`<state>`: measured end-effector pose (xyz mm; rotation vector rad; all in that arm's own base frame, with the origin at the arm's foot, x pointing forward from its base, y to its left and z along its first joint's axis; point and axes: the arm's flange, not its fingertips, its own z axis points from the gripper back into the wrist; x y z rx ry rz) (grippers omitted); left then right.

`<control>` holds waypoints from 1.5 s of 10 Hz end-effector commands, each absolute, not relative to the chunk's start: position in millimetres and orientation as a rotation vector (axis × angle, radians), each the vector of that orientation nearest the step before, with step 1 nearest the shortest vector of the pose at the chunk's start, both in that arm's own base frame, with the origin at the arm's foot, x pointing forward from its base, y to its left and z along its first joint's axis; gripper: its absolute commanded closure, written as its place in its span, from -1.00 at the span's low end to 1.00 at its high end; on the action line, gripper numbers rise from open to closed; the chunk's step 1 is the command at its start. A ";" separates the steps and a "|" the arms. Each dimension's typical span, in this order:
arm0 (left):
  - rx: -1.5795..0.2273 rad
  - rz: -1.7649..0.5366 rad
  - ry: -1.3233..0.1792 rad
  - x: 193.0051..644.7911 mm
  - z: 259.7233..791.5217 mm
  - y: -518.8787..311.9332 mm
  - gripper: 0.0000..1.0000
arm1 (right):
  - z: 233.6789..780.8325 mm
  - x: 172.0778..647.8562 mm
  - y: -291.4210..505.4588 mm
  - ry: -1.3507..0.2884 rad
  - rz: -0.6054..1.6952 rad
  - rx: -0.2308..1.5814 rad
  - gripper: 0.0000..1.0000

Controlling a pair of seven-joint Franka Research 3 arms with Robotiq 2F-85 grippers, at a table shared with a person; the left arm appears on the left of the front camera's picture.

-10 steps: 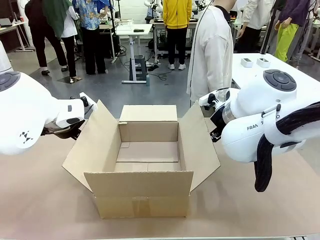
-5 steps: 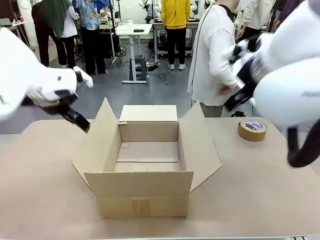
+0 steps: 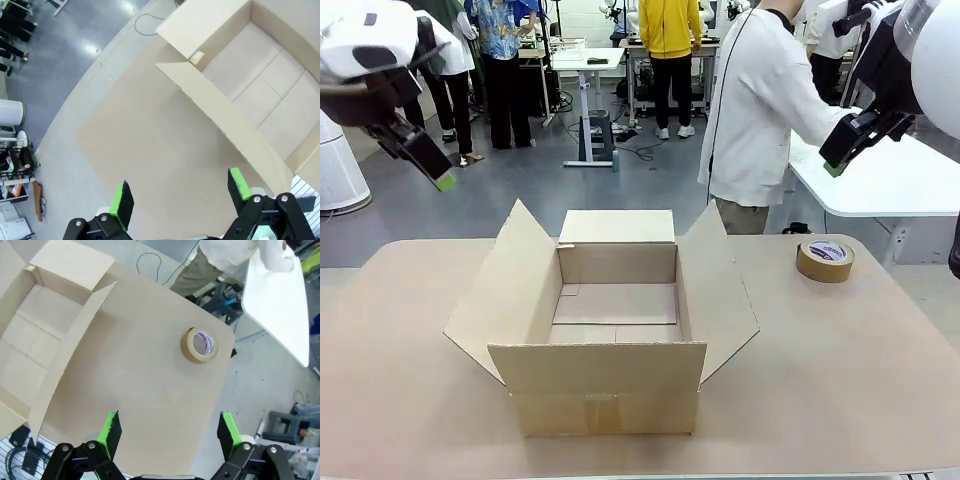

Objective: Wrap the clocks to prevent damage.
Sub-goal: Open the side flaps of the Package Box.

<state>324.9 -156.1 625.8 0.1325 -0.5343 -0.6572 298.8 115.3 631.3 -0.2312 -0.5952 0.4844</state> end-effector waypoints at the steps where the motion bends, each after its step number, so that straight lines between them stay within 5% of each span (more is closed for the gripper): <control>1: 0.127 -0.668 -0.512 333.9 609.6 -152.2 -1.00 | 621.3 312.0 110.9 -0.611 0.471 -0.233 -1.00; 5: 0.129 -0.656 -0.510 330.4 615.3 -154.9 -1.00 | 626.6 307.7 112.4 -0.594 0.480 -0.220 -1.00; 9: -0.330 -1.098 -0.318 370.0 661.7 -91.2 -1.00 | 672.7 354.2 50.9 -0.509 0.692 0.116 -1.00; 11: -0.419 -1.134 -0.415 358.3 683.7 -62.9 -1.00 | 699.0 356.4 18.4 -0.518 0.753 0.258 -1.00; 15: -0.560 -1.146 -0.624 354.7 669.2 11.4 -1.00 | 667.0 372.6 -26.2 -0.499 0.869 0.554 -1.00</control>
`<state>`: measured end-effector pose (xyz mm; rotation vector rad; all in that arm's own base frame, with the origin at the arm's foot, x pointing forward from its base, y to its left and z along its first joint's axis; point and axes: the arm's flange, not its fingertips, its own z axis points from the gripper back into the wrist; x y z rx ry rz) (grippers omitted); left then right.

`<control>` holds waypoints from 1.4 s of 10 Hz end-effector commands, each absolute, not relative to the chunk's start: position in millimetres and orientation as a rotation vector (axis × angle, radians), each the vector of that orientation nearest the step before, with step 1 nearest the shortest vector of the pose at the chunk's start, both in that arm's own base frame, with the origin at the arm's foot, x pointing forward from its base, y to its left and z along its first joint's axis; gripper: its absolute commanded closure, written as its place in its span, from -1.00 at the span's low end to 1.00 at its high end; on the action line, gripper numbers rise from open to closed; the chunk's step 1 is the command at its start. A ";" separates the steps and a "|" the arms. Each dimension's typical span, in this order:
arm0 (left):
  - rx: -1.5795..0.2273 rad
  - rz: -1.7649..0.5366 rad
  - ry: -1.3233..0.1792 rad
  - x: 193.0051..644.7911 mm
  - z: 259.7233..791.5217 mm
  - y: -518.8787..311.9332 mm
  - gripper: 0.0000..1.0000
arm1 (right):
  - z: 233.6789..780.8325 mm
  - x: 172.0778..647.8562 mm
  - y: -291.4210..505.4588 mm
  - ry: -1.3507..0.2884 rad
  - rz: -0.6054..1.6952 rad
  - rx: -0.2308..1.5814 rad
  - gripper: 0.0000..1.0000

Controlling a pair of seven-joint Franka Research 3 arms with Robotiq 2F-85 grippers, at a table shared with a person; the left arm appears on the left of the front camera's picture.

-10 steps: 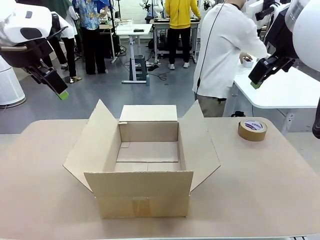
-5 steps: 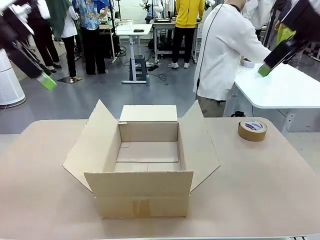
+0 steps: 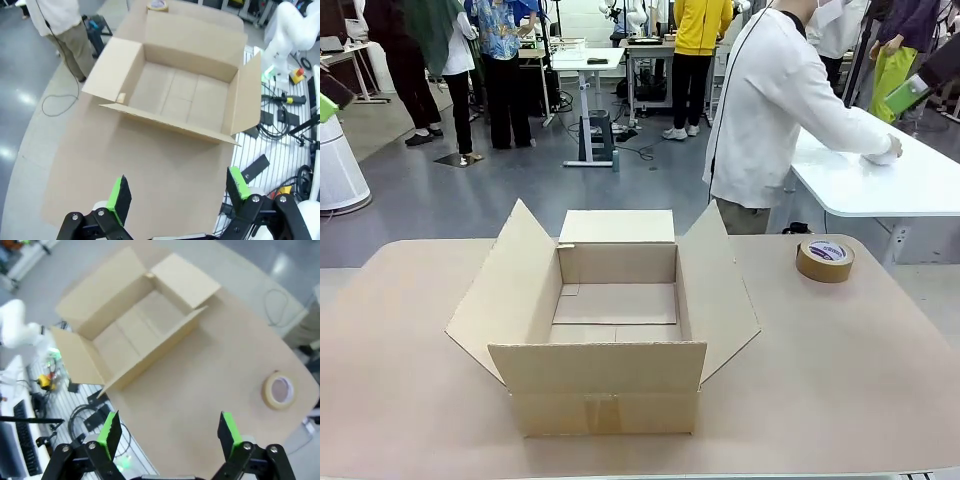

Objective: Wrap the clocks to prevent damage.
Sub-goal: Open the side flaps of the Package Box.

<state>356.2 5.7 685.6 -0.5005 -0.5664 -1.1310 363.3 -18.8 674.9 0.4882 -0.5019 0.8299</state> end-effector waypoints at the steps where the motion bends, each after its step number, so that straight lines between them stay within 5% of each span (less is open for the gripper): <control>1: -0.610 -1.148 -0.702 350.6 662.1 24.6 -1.00 | 655.2 375.1 -28.9 -0.572 0.879 0.594 -1.00; 7: -0.626 -1.140 -0.814 350.4 628.2 43.5 -1.00 | 624.7 384.7 -30.9 -0.814 0.933 0.650 -1.00; 8: -0.608 -1.138 -0.822 351.1 624.1 40.3 0.04 | 621.9 384.7 -31.2 -0.810 0.954 0.624 -1.00; 9: -0.609 -1.140 -0.814 350.0 624.2 43.0 0.18 | 620.2 384.3 -30.5 -0.795 0.979 0.594 0.11; 10: -0.617 -1.143 -0.805 352.7 625.1 43.6 1.00 | 618.4 384.2 -29.2 -0.754 1.022 0.578 0.16; 11: -0.622 -1.146 -0.788 355.7 626.0 47.3 1.00 | 616.3 383.9 -28.2 -0.713 1.059 0.555 0.15; 12: -0.625 -1.152 -0.776 356.3 625.3 47.2 1.00 | 615.0 383.5 -27.9 -0.698 1.074 0.545 1.00; 13: -0.629 -1.159 -0.772 353.8 622.9 51.3 0.69 | 614.5 383.2 -28.3 -0.694 1.079 0.542 0.47; 14: -0.628 -1.165 -0.767 354.2 623.6 51.2 0.88 | 614.5 383.2 -27.1 -0.693 1.084 0.532 1.00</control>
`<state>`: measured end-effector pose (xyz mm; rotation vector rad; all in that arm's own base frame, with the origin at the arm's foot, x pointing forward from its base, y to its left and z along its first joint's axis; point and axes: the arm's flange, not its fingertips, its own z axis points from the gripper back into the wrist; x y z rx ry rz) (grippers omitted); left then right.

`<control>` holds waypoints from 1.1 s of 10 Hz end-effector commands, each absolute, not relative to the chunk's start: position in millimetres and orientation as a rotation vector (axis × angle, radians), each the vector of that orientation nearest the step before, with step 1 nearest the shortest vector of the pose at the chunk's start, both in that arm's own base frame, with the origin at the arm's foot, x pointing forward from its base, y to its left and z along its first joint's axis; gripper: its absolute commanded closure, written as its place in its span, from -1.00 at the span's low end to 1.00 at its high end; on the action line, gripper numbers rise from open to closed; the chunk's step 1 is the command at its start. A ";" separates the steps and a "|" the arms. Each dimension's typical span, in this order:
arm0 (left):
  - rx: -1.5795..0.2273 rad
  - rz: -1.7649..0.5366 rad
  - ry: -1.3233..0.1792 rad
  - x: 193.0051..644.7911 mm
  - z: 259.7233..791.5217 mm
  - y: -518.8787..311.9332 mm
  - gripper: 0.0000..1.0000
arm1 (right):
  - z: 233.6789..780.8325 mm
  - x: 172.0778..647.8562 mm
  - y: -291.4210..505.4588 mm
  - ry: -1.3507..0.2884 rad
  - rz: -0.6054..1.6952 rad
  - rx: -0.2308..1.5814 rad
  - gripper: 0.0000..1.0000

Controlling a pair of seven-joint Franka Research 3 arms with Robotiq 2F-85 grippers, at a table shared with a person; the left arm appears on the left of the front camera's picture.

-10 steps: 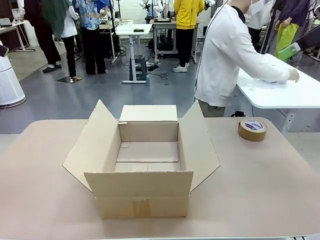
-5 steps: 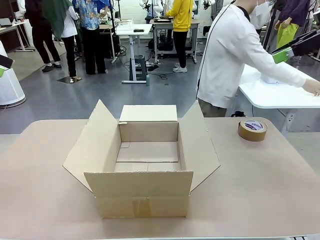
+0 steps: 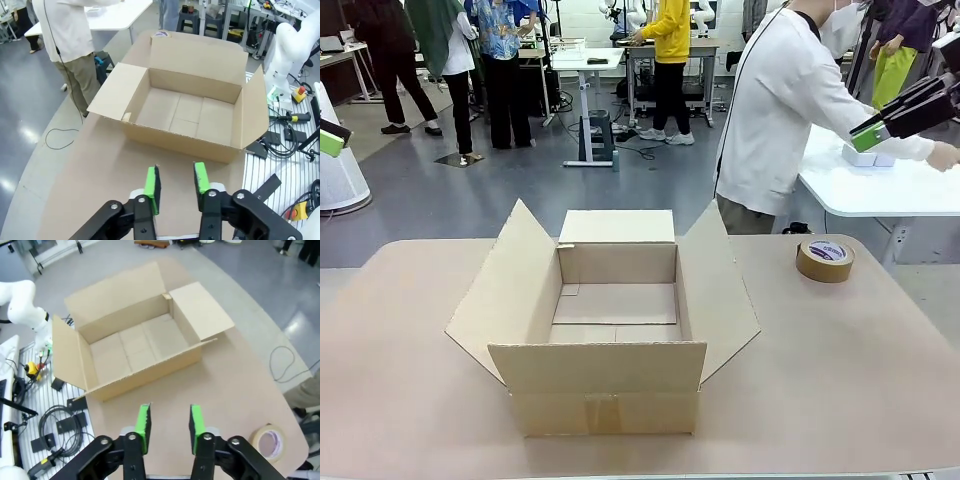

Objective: Wrap the clocks to prevent damage.
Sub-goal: Open the side flaps of the Package Box.

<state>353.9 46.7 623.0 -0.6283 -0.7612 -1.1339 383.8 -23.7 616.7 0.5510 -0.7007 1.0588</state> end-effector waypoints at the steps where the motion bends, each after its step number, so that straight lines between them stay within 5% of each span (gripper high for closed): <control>1: -0.628 -1.172 -0.763 357.4 624.3 49.9 1.00 | 615.0 383.5 -25.6 -0.700 1.084 0.527 0.92; 7: -0.514 -1.168 -0.711 352.9 624.6 34.5 1.00 | 617.0 379.3 -15.6 -0.672 1.036 0.455 1.00; 10: -0.349 -0.987 -0.530 344.6 651.8 -43.3 1.00 | 641.7 345.0 62.6 -0.390 0.413 0.034 1.00; 11: -0.257 -0.896 -0.449 338.8 662.4 -85.2 1.00 | 654.6 324.1 96.4 -0.300 0.374 -0.049 1.00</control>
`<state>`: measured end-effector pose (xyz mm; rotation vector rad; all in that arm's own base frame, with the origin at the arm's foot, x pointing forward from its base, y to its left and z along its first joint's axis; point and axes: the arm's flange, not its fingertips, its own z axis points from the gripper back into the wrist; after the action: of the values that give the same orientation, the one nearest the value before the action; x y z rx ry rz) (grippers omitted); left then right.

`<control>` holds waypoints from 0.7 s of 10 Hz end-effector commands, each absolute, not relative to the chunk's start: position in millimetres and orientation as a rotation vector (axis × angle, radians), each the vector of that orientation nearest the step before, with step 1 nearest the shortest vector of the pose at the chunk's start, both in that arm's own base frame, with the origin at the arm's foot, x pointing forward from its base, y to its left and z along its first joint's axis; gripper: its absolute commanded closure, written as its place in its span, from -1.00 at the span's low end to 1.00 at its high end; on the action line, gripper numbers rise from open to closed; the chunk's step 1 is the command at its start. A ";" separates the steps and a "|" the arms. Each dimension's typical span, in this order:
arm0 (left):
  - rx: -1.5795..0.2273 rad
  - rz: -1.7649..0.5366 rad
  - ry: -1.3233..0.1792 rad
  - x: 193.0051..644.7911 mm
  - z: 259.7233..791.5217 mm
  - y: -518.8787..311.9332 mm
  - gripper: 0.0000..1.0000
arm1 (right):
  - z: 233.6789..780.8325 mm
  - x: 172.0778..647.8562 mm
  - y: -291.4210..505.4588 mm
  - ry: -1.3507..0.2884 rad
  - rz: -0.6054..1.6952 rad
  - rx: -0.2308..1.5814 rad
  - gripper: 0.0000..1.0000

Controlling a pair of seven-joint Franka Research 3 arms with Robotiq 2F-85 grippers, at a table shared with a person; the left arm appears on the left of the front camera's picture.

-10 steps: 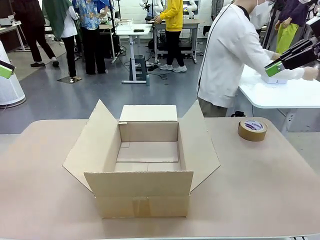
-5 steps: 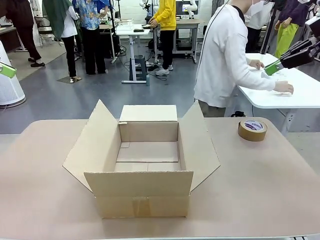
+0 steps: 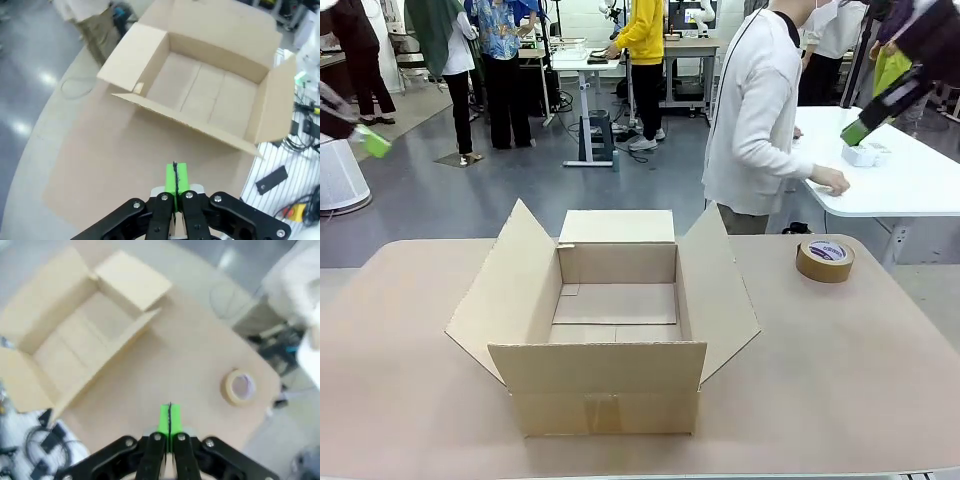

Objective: Wrap the clocks to prevent damage.
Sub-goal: Open the side flaps of the Package Box.

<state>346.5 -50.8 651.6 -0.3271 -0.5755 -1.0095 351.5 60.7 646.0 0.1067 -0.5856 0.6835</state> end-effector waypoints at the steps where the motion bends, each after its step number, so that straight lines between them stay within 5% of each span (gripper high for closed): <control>1: -0.188 -0.825 -0.352 333.6 666.9 -121.8 1.00 | 659.8 308.8 125.3 -0.217 0.365 -0.100 1.00; 4: -0.011 -0.645 -0.029 342.1 665.6 -199.6 1.00 | 659.3 293.7 204.0 0.016 0.347 -0.170 1.00; 7: 0.029 -0.570 0.102 355.9 643.8 -222.2 1.00 | 640.7 310.1 245.4 0.148 0.354 -0.148 1.00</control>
<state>349.8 -218.4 631.4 0.0556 0.0774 -0.5795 296.3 235.5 631.8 -0.2127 0.1200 0.3799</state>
